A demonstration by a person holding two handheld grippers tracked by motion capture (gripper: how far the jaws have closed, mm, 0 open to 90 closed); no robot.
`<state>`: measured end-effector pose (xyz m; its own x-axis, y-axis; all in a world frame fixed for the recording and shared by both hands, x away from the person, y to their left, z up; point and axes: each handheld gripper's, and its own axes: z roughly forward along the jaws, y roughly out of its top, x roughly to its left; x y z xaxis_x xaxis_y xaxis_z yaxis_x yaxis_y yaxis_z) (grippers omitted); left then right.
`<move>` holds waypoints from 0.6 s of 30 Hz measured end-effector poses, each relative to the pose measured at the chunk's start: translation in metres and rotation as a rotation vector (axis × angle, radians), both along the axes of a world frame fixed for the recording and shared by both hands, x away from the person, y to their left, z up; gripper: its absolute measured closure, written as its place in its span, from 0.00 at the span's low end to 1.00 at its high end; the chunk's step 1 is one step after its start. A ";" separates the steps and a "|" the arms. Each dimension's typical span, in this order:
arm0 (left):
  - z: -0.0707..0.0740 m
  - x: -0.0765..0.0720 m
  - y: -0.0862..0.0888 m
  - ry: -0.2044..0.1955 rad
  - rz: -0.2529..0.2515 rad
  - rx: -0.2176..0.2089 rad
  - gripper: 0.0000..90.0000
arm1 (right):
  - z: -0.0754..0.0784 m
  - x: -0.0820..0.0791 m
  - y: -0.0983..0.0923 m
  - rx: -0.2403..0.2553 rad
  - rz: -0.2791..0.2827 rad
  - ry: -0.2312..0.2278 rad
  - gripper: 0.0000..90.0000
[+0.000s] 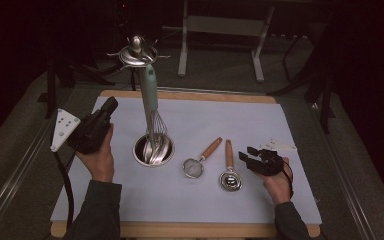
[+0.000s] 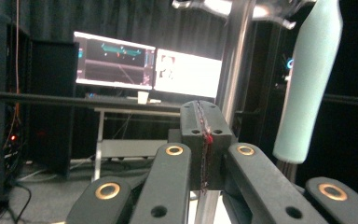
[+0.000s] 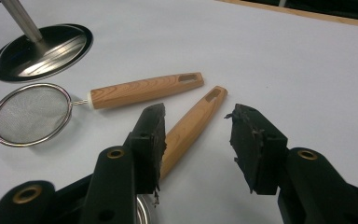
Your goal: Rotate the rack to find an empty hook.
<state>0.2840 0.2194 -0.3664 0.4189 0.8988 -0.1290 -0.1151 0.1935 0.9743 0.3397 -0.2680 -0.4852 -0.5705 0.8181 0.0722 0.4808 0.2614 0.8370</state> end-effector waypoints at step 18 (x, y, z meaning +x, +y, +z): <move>0.035 0.002 -0.019 -0.155 -0.078 -0.004 1.00 | 0.000 -0.001 -0.001 -0.006 -0.003 0.004 0.60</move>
<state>0.2859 0.2003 -0.3319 0.5021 0.8627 -0.0605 -0.2488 0.2111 0.9453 0.3388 -0.2693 -0.4851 -0.5676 0.8203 0.0699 0.4851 0.2647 0.8334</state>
